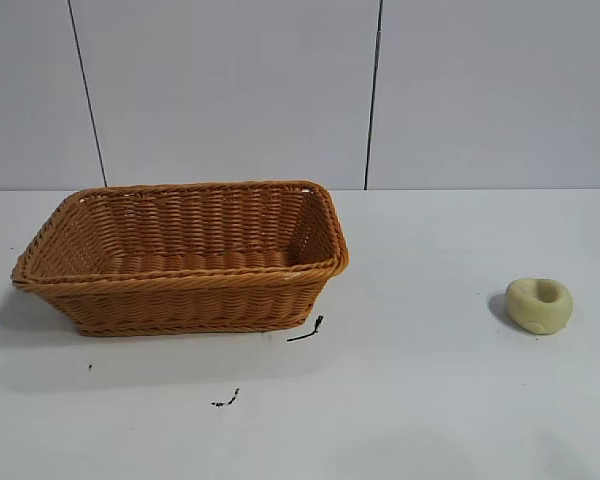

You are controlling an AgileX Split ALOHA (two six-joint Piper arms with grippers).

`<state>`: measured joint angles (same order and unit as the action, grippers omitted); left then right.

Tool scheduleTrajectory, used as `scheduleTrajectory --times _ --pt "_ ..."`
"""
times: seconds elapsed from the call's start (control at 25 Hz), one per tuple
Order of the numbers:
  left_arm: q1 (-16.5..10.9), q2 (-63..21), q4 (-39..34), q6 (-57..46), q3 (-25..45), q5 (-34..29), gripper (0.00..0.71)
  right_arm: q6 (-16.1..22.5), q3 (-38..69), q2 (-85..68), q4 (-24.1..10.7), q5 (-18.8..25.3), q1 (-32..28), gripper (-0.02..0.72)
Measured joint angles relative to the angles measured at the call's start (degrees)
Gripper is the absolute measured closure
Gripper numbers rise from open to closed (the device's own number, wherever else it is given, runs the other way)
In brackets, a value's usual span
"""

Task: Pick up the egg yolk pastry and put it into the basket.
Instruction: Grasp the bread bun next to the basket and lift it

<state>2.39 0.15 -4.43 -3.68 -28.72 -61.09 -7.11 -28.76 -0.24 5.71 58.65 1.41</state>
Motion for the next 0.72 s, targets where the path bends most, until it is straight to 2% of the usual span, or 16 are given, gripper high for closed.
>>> scheduleTrajectory --times 0.52,0.72 --pt "0.0 0.0 0.0 0.0 0.0 0.0 0.014 0.0 -0.05 0.08 1.7 -0.12 0.0 0.113" --pt "0.0 0.0 0.0 0.0 0.0 0.0 0.014 0.0 -2.24 9.77 1.7 -0.56 0.0 0.029"
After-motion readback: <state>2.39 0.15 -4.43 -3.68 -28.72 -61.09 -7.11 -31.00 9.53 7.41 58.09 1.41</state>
